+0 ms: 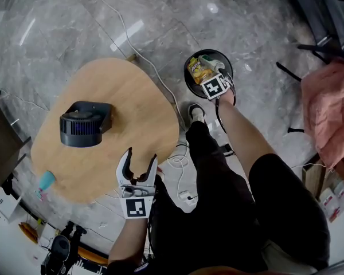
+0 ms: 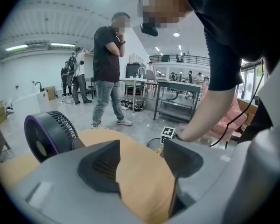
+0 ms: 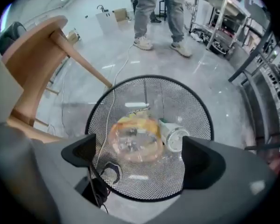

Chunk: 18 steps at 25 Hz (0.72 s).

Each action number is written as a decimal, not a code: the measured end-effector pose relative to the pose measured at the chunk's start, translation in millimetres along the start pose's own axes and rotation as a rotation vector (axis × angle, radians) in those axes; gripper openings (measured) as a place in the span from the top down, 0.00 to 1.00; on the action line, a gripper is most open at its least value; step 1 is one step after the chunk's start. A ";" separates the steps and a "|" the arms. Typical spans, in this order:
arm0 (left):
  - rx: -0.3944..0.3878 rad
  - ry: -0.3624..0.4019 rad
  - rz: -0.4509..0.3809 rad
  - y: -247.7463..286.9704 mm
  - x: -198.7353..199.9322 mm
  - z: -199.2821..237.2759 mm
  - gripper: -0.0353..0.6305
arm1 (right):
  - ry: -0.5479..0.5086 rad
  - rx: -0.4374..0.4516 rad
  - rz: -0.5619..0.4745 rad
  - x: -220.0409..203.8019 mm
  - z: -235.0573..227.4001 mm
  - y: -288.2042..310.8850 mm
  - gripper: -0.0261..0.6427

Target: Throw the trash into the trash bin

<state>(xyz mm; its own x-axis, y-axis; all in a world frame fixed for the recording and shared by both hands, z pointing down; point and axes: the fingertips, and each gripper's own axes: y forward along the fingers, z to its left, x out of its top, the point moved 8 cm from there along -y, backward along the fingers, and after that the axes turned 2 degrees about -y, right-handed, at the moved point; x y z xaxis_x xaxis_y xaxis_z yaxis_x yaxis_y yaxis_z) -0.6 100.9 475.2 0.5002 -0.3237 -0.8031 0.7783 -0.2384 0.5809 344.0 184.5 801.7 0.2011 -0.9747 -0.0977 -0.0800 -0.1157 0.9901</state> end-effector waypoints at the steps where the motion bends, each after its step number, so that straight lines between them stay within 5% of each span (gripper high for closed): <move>1: -0.002 -0.001 -0.010 -2.5 1.2 -0.2 0.33 | 0.015 -0.016 -0.013 -5.4 0.1 -10.6 0.06; 10: -0.041 0.034 -0.096 -49.8 27.6 0.1 0.33 | 0.009 -0.088 -0.398 -42.0 56.7 -166.8 0.07; 14: -0.085 0.264 -0.159 -67.5 45.7 15.8 0.33 | -0.013 -0.092 -0.513 -35.3 99.9 -232.1 0.07; 18: -0.006 0.167 -0.262 -106.7 59.3 36.7 0.33 | -0.041 -0.068 -0.665 -27.7 156.2 -313.4 0.11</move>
<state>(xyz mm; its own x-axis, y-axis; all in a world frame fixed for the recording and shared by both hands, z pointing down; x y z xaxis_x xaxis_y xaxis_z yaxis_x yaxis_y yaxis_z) -67.8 73.5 370.5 0.3375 -0.0966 -0.9364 0.8910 -0.2880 0.3509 211.1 217.9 478.4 0.1492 -0.7063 -0.6920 0.1103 -0.6836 0.7215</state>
